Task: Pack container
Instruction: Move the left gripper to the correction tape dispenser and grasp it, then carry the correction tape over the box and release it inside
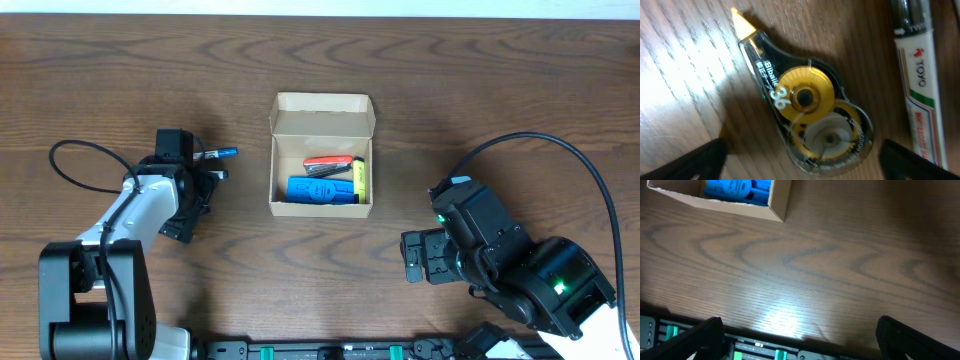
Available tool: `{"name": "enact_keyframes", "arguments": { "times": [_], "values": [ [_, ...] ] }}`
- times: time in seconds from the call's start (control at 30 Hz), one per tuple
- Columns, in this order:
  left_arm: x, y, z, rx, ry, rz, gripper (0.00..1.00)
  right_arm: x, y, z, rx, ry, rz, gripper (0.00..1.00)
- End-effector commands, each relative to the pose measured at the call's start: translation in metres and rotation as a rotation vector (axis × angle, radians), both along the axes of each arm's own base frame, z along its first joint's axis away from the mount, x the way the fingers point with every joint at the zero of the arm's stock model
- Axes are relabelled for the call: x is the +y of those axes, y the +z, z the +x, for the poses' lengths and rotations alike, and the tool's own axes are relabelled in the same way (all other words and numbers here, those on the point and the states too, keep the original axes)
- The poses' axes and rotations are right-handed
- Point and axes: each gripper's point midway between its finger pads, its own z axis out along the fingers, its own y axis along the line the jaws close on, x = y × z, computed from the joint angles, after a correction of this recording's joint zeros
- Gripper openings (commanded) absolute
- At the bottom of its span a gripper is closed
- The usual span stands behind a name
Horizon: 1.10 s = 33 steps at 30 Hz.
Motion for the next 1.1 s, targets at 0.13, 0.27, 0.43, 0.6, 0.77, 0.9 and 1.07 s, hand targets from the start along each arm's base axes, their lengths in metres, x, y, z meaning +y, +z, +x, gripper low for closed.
{"name": "enact_keyframes", "arguments": {
  "times": [0.13,0.27,0.43,0.6,0.77,0.9,1.07],
  "values": [
    [0.006,-0.012,-0.004,0.027,0.047,-0.014,0.78,0.001,0.000,-0.001,0.003,0.001,0.002,0.99],
    [0.013,-0.012,-0.005,0.033,0.055,-0.016,0.69,0.001,0.000,-0.001,0.003,0.002,0.002,0.99],
    [0.014,-0.012,-0.008,0.043,0.040,-0.017,0.57,0.001,0.000,-0.001,0.003,0.002,0.002,0.99],
    [0.013,-0.013,-0.012,0.061,0.012,-0.016,0.51,0.001,0.000,-0.001,0.003,0.001,0.002,0.99],
    [0.007,-0.003,-0.015,0.070,-0.038,-0.043,0.40,0.001,0.000,-0.001,0.003,0.001,0.002,0.99],
    [0.007,0.027,-0.009,0.029,-0.106,-0.013,0.32,0.001,0.000,-0.001,0.003,0.002,0.002,0.99],
    [-0.003,0.086,0.010,-0.130,-0.262,0.072,0.21,0.001,0.000,-0.001,0.003,0.002,0.002,0.99]
  ]
}}
